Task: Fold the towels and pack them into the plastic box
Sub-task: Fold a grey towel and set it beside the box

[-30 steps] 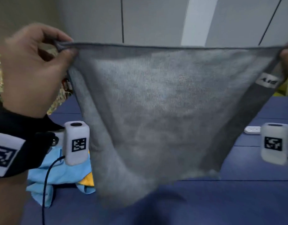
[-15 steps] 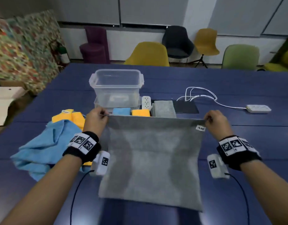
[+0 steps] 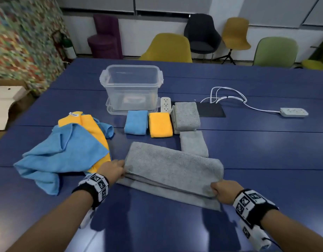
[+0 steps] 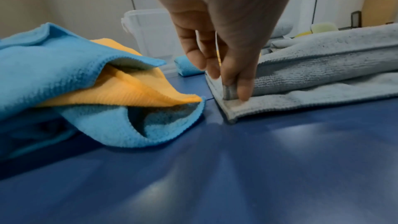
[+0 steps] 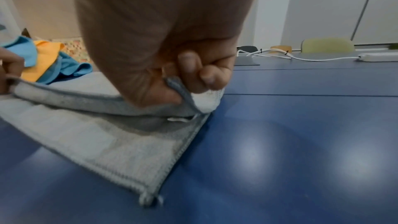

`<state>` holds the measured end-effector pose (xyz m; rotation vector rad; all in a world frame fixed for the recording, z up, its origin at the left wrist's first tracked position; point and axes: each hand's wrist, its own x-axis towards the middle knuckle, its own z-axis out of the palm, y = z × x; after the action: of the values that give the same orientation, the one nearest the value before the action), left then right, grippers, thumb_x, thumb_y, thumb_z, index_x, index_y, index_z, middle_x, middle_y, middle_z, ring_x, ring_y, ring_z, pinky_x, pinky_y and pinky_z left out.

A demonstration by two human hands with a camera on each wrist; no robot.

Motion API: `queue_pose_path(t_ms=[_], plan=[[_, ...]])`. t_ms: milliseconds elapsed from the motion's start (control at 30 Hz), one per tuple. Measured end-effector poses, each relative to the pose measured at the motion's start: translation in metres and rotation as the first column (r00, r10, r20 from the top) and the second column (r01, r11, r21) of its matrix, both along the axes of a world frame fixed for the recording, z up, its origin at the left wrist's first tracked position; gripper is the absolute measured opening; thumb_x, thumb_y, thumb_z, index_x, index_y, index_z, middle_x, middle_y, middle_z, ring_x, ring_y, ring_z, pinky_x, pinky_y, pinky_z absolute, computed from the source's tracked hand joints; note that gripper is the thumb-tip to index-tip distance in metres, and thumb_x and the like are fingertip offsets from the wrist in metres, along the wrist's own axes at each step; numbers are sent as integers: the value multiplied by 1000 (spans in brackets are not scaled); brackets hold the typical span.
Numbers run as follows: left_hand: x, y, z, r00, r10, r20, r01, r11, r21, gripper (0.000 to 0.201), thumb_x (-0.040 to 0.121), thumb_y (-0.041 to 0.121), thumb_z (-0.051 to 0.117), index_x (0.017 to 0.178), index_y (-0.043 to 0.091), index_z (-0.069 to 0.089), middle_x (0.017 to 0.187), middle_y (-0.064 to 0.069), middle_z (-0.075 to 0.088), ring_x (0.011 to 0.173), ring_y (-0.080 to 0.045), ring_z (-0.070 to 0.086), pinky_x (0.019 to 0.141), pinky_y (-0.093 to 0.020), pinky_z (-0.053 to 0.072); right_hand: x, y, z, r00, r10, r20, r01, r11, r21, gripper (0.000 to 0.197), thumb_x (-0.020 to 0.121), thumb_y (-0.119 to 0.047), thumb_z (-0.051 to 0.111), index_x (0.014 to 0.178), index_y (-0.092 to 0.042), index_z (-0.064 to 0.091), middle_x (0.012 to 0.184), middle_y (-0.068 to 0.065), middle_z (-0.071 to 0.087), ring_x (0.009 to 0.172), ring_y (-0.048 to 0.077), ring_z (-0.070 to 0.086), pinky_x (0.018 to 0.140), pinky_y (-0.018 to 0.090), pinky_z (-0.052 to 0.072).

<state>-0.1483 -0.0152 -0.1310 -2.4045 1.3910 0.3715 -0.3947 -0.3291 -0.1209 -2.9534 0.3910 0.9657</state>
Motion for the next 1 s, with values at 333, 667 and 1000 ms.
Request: queue_pose_path(t_ms=[333,667,1000], plan=[[2,7,0,989,-140,43,130,975,181,49,84,50,50,122,18,49,130,-3,40,119,-23,43,96,-34,35,-9,21,-9,994,67,-90,-45,974,223,22,79,-26,53,70,-30,34,75,-14,39,78,16,44,56,21,32],[-3,-1,-3,975,-184,122,165,975,151,36,77,27,65,112,18,59,108,-9,60,92,-27,61,81,-35,44,22,28,11,999,14,-38,-7,982,191,26,86,-48,51,71,-31,38,82,-9,41,73,11,43,64,26,35],[6,-30,27,980,-5,-200,-88,887,-453,53,82,42,21,104,13,60,106,-3,64,99,-21,57,82,-27,37,134,139,3,845,-96,527,-170,885,433,50,85,-37,60,131,-20,48,138,4,41,122,23,44,103,33,37]])
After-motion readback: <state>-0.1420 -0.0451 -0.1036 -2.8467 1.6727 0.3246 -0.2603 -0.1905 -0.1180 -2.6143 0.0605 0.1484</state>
